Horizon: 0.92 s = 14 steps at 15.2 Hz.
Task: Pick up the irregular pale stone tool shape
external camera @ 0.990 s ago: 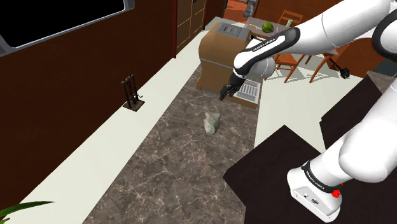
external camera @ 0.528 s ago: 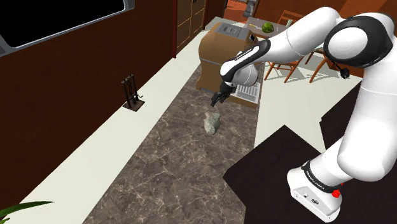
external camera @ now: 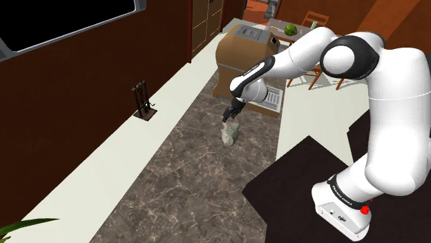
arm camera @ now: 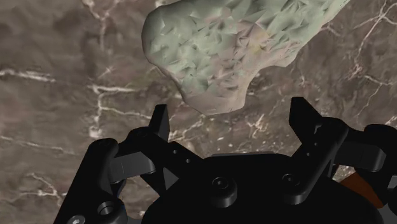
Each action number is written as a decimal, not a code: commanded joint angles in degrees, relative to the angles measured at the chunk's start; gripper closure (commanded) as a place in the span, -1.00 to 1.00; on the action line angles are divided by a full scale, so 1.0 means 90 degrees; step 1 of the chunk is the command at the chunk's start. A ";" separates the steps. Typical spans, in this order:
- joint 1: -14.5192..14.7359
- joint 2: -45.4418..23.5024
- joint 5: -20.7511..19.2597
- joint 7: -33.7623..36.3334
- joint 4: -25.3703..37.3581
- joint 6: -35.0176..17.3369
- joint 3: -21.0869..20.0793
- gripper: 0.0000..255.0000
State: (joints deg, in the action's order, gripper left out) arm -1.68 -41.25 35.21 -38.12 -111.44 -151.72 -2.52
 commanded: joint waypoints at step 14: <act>-0.0064 -0.0399 0.0080 -0.0140 0.0209 -0.0190 -0.0087 1.00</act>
State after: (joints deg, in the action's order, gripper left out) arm -2.25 -44.78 35.94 -39.38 -109.51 -153.46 -3.31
